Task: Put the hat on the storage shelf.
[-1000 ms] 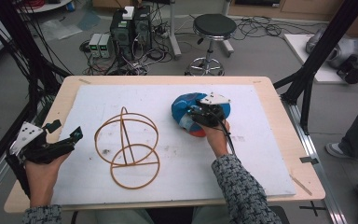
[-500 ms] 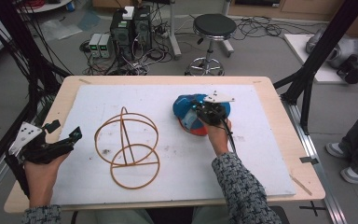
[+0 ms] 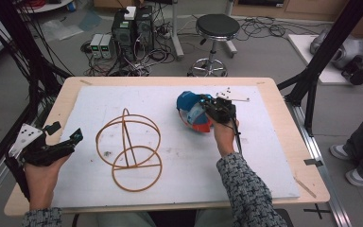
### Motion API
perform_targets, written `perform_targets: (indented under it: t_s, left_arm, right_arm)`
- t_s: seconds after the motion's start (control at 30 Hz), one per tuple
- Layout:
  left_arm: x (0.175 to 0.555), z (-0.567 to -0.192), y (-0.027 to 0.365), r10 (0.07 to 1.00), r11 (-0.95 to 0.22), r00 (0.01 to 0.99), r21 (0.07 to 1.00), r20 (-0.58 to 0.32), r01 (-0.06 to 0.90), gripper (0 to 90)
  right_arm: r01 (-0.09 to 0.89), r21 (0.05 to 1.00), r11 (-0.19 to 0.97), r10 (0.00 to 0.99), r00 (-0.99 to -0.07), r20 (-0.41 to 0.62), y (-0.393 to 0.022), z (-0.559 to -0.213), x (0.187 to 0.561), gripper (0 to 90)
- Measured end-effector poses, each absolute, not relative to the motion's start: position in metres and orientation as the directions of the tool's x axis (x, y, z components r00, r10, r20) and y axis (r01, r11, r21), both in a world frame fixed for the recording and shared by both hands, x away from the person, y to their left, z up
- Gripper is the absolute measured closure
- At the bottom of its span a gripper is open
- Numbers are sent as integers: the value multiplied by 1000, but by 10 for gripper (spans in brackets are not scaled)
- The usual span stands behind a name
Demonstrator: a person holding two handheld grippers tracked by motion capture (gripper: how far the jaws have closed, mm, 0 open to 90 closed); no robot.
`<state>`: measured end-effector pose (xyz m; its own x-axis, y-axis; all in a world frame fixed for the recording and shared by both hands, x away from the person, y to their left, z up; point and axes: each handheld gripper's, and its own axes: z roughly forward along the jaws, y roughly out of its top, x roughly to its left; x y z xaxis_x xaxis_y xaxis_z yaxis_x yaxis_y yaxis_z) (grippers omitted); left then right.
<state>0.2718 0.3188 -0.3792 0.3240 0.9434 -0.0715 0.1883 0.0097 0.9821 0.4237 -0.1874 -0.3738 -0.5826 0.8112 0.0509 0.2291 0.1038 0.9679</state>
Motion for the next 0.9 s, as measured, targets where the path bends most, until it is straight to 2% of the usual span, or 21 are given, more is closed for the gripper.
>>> perform_targets:
  t_s: [0.53, 0.9]
  left_arm:
    - [270, -377, 322, 945, 16, 318, 983, -74, 182, 171]
    - [270, -377, 324, 947, 18, 313, 983, -75, 183, 171]
  right_arm:
    - [140, 988, -65, 760, -634, 140, -191, -326, 411, 886]
    - [114, 987, -110, 741, -653, 158, -194, -311, 406, 886]
